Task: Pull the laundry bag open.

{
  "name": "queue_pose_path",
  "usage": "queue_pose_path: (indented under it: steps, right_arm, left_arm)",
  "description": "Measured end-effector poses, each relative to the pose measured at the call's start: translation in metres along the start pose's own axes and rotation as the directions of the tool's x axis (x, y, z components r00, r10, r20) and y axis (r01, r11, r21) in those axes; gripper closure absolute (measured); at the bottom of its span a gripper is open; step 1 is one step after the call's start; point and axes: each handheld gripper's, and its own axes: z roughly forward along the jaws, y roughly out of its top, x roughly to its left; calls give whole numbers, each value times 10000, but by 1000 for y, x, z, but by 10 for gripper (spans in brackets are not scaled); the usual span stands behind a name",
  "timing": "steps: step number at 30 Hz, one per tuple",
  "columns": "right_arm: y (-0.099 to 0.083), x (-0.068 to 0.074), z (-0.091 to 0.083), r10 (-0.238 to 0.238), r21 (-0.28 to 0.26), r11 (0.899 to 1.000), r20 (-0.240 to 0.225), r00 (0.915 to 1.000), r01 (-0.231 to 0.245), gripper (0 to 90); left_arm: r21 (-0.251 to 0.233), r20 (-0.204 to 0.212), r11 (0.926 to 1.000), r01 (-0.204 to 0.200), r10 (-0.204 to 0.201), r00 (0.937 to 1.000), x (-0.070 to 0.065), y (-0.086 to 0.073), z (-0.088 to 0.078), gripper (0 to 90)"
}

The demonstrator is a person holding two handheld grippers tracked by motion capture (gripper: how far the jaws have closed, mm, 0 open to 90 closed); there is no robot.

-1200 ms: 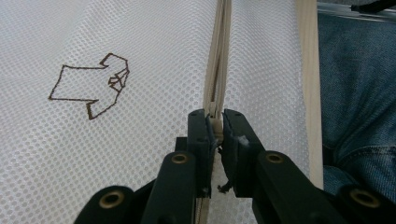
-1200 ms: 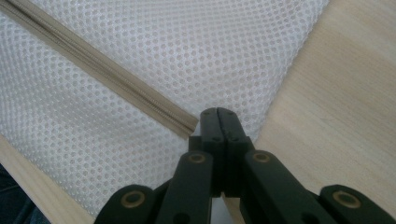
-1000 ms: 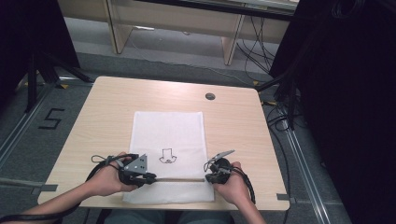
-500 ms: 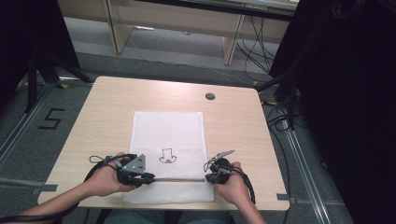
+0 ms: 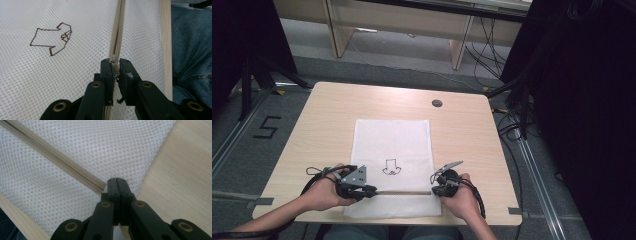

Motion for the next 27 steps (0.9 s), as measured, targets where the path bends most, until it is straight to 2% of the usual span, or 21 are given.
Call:
queue_pose_path:
  steps: [5, 6, 14, 15, 16, 17, 18, 19, 20, 24, 25, 27]
  right_arm:
    - [0, 0, 0, 8, 0, 10000, 4, 10000, -8, 900]
    - [0, 0, 0, -12, -2, 10000, -6, 10000, 12, 900]
    - [0, 0, 0, 23, 5, 10000, 4, 10000, -23, 900]
    - [0, 0, 0, 21, 9, 10000, 8, 10000, -21, 900]
    - [0, 0, 0, 20, 13, 10000, 6, 10000, -20, 900]
    - [0, 0, 0, 15, 11, 10000, 5, 10000, -15, 900]
    - [0, 0, 0, 9, 10, 10000, 2, 10000, -9, 900]
    - [0, 0, 0, 8, 9, 10000, -3, 10000, -8, 900]
    - [0, 1, -1, 214, 141, 9997, 3, 9998, -214, 900]
    - [0, 1, -1, 256, 168, 9995, 48, 9997, -256, 900]
    - [0, 0, 0, 101, 64, 9999, 2, 9999, -101, 900]
    - [0, 0, 0, 118, 96, 9999, 16, 9999, -118, 900]
  left_arm:
    - [88, -46, 9999, -62, 62, 10000, 1, -1, -2, 815]
    - [5, -107, 10000, 55, -55, 9999, 1, -3, -2, 814]
    - [-38, 15, 9999, 103, -103, 9999, 2, -4, -3, 815]
    - [91, -9, 9999, 47, -47, 10000, 2, -4, -4, 814]
    - [-5, -66, 10000, 44, -44, 10000, 2, -5, -4, 815]
    - [-28, -65, 9999, 156, -156, 9999, 1, -5, -4, 815]
    - [78, -32, 9999, 103, -103, 9999, 2, -5, -5, 814]
    - [126, -172, 9999, 1, 1, 9999, 2, -5, -5, 815]
    - [33, -59, 9999, 127, -127, 9999, 2, -6, -5, 814]
    - [29, -118, 9999, 107, -107, 9999, 2, -6, -6, 814]
    - [19, -114, 9999, 126, -126, 9999, 2, -6, -6, 815]
    - [85, -144, 10000, 35, -33, 9999, 3, -7, -7, 815]
